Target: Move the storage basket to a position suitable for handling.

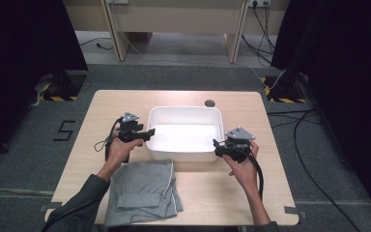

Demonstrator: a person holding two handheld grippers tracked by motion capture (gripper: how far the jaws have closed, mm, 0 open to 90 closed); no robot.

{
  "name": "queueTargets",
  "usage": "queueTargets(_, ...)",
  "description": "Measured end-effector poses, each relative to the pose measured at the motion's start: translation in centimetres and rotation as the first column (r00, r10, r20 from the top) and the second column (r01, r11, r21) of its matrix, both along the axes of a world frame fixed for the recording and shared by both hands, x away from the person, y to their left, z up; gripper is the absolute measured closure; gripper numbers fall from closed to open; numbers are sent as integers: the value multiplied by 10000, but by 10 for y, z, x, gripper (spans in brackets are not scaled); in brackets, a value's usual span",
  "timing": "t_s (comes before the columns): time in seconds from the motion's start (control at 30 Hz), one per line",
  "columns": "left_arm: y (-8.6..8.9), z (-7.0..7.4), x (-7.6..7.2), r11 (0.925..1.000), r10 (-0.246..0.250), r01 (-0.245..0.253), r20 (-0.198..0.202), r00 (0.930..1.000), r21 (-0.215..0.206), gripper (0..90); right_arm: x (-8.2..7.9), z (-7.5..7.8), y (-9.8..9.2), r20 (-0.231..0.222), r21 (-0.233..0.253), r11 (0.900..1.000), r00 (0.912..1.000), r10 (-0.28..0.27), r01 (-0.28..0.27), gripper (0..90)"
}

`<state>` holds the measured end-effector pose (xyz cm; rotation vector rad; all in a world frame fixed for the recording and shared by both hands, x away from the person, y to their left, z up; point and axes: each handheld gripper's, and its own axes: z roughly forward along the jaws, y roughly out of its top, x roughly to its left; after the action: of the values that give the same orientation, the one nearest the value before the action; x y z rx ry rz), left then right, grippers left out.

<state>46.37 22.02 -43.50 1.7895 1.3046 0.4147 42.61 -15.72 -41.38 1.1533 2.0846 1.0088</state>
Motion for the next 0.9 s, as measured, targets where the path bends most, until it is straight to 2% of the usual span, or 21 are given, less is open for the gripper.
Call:
queueTargets(0.07,7,6,-9,10000,-38,39,122,9999,-70,365,-10,5,-1,10,359,9993,9999,138,-138,286)
queueTargets(0.13,10,8,-13,9999,-63,66,202,9998,-100,357,-15,6,-2,7,455,9988,9998,198,-198,285)
queueTargets(0.17,18,13,-24,9998,-129,132,244,9996,-123,348,-25,5,-4,-26,633,9976,9996,298,-295,282)
queueTargets(0.2,18,13,-24,9998,-129,132,244,9996,-123,339,-25,5,-4,-26,633,9976,9996,298,-295,282)
queueTargets(0.23,25,17,-35,9997,-200,203,232,9995,-153,327,-34,2,-7,32,677,9972,9995,300,-302,280)
queueTargets(0.33,35,21,-56,9979,-269,288,334,9991,-582,314,-51,3,-7,-33,425,9986,9995,323,-321,273)
queueTargets(0.4,40,18,-70,9971,-316,336,297,9991,-688,312,-65,1,-5,136,-13,9990,9989,456,-456,271)
queueTargets(0.43,42,15,-77,9972,-308,321,204,9993,-669,307,-71,-2,-3,22,-80,9980,9981,620,-620,271)
queueTargets(0.5,46,9,-89,9967,-376,377,35,9993,-723,299,-79,-11,-1,-461,97,9957,9947,925,-921,271)
queueTargets(0.53,46,9,-89,9967,-376,377,35,9993,-723,298,-81,-15,0,-647,198,9950,9930,990,-979,271)
queueTargets(0.57,50,4,-100,9969,-378,380,45,9993,-683,297,-82,-18,1,-726,263,9947,9923,1006,-989,271)
queueTargets(0.67,53,-4,-110,9992,-334,334,5,9994,-236,292,-81,-29,5,-1090,429,9933,9878,1113,-1072,265)
queueTargets(0.7,54,-6,-113,9993,-271,271,-12,9996,-262,287,-80,-32,6,-1176,540,9916,9854,1230,-1173,264)
queueTargets(0.8,55,-12,-118,9991,-313,308,-186,9993,-282,277,-79,-36,10,-1279,584,9900,9826,1347,-1281,261)
queueTargets(0.9,55,-22,-126,9998,-179,179,-314,9993,1,266,-78,-42,18,-1373,520,9869,9778,1583,-1525,260)
